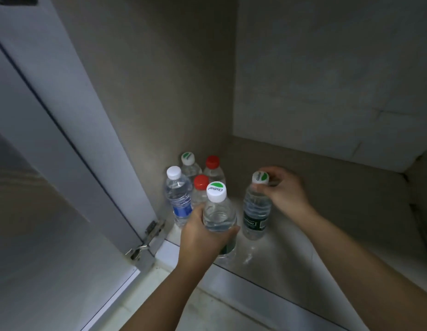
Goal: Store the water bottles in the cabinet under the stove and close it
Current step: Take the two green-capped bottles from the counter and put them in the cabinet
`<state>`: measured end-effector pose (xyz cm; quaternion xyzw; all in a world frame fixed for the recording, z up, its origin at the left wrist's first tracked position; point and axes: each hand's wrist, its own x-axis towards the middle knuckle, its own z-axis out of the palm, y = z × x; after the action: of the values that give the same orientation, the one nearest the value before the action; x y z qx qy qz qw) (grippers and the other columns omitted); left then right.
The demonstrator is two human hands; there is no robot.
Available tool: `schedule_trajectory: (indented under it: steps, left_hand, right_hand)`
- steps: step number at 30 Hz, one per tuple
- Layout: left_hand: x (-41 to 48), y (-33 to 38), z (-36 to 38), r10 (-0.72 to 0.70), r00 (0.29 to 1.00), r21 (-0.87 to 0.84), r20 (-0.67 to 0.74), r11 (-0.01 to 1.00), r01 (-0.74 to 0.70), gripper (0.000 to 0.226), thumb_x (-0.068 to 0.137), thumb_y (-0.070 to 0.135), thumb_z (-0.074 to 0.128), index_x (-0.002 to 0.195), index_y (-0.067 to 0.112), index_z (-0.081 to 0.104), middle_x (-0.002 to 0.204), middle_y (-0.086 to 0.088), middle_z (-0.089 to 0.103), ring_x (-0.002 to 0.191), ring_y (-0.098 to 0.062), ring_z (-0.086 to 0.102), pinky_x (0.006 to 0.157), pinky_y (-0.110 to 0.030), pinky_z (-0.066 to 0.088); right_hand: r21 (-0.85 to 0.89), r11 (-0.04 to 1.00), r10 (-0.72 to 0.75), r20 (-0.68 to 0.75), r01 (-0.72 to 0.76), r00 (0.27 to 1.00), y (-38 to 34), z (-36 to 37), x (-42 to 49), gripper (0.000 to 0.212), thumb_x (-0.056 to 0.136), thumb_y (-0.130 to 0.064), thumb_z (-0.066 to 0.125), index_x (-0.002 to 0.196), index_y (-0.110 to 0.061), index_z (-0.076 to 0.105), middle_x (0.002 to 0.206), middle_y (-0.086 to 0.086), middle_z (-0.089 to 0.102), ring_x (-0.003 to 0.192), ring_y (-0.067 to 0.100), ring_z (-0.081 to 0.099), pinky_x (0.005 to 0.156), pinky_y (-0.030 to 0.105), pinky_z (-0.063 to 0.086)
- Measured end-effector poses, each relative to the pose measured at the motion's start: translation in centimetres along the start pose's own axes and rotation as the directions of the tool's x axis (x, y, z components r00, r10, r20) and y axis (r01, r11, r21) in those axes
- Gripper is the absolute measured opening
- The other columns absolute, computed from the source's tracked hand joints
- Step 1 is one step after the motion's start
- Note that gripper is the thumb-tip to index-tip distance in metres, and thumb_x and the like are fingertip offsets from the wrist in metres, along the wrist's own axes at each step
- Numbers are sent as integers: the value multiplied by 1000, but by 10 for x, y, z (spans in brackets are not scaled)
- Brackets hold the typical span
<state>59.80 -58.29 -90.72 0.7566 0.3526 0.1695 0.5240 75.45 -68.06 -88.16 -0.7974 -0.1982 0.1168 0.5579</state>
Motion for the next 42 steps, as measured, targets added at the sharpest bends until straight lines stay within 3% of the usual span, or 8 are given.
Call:
schedule_trajectory:
  steps: [3,7,11,15,19,27,38,42]
  left_hand:
    - [5,-6,12,22,1000,24,21,999,-22,57,60,31,83,100,36,43,81,27,50,74,6,50,65,-14,40]
    - [13,-15,27,19,1000,45,-19,999,-18,68,59,31,83,115,27,47,97,15,53,89,-9,52,80,-25,44]
    - [22,-22,37,75,995,33,-64,997,-73,64,58,27,84,109,31,46,100,14,57,92,-8,55,79,-21,45]
    - [26,-27,49,107,992,60,-65,993,-103,67,56,28,85,111,31,47,98,19,54,88,-2,51,77,-14,39]
    - [25,-32,54,107,992,45,-69,994,-104,67,56,25,85,110,30,46,101,15,55,92,-6,53,81,-18,43]
    - [25,-39,60,136,988,10,-68,991,-135,62,60,22,83,104,37,42,105,12,59,95,-9,57,83,-21,46]
    - [24,-40,58,132,990,-25,-48,991,-133,64,60,22,83,106,35,41,104,16,56,96,-5,54,80,-14,41]
    - [24,-39,57,114,993,-28,-33,993,-115,63,62,23,82,109,33,42,108,13,56,101,-11,55,87,-23,45]
  right_hand:
    - [23,1000,-15,14,15,1000,10,6,11,39,64,-7,78,96,-23,62,90,-2,63,81,12,60,72,22,45]
    - [50,998,-33,45,31,998,15,17,29,39,65,-5,77,99,-19,64,91,1,64,83,14,61,77,27,47]
    - [34,997,-66,82,63,994,13,24,49,41,63,-5,78,101,-14,65,89,1,64,82,15,61,77,28,48]
    - [87,989,-129,129,118,983,17,30,56,41,63,-1,77,92,-25,62,91,1,65,85,15,62,85,32,50]
    - [143,976,-191,182,167,964,19,27,57,45,66,1,74,85,-37,60,92,-5,64,91,15,61,88,34,49]
    - [117,972,-226,242,202,944,20,23,57,44,72,0,69,102,-30,57,99,-10,60,92,1,57,81,11,46]
    - [44,977,-203,-106,209,973,27,36,50,37,62,-16,81,77,-24,48,76,-9,55,69,0,53,57,8,42]
    - [41,985,-172,155,168,973,22,23,53,38,71,-10,73,103,-21,56,101,-2,60,90,9,55,75,16,43]
